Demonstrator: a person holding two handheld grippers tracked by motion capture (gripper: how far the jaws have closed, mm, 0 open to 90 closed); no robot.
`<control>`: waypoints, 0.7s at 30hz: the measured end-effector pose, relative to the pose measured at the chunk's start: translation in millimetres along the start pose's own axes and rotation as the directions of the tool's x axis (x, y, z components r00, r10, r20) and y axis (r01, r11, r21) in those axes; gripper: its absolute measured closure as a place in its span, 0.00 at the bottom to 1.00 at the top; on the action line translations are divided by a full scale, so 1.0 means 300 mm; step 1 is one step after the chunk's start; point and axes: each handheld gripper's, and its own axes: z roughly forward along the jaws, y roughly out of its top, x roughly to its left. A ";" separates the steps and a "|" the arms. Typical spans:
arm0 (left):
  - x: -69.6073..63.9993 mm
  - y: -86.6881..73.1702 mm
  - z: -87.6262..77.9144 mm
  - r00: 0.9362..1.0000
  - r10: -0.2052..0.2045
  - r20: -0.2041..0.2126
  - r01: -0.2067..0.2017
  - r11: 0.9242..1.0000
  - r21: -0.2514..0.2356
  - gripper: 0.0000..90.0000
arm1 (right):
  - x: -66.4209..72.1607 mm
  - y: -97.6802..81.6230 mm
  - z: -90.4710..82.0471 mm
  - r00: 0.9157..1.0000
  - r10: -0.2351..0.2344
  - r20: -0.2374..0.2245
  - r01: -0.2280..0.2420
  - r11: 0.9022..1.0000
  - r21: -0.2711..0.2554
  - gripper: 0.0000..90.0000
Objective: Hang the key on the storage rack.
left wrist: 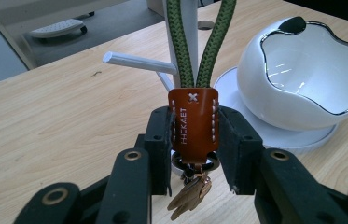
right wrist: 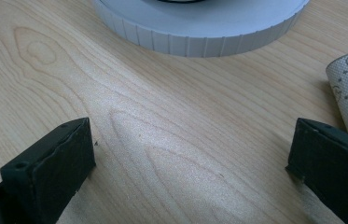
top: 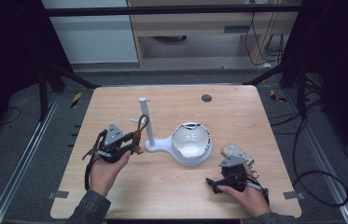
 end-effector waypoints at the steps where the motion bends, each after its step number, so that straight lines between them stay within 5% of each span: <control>1: 0.001 0.000 0.003 1.000 0.001 0.000 -0.001 1.000 0.002 0.73 | 0.000 0.000 0.000 1.000 0.000 0.000 0.000 1.000 0.000 0.00; 21: 0.006 -0.001 0.043 1.000 -0.013 0.012 0.013 1.000 0.014 0.73 | 0.001 0.000 -0.001 1.000 0.005 -0.001 -0.005 1.000 0.002 0.00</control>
